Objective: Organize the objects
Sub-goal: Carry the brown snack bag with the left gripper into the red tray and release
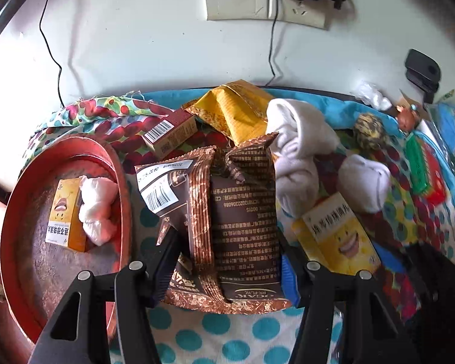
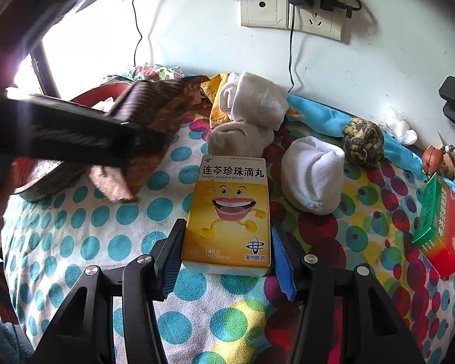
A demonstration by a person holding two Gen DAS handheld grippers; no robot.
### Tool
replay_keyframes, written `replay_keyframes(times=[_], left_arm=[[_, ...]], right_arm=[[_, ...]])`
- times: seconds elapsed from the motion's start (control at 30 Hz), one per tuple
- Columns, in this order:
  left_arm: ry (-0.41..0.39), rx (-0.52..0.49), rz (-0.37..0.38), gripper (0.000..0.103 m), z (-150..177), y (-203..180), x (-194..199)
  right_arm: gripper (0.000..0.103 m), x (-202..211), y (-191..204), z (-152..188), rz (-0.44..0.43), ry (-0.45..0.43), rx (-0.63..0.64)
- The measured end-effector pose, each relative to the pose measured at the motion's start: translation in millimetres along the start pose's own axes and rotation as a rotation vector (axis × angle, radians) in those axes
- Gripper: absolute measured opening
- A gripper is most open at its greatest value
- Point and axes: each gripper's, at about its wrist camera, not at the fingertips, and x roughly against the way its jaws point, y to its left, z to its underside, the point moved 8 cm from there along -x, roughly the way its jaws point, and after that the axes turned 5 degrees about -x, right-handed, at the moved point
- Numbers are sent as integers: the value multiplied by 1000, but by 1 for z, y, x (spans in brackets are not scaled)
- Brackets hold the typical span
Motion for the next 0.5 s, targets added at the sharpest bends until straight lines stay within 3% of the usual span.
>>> replay_keyframes(times=[0.5], left_arm=[[-42,-96,9,60,21,13,44]], right_arm=[[50,2,-5,4,26,1,21]])
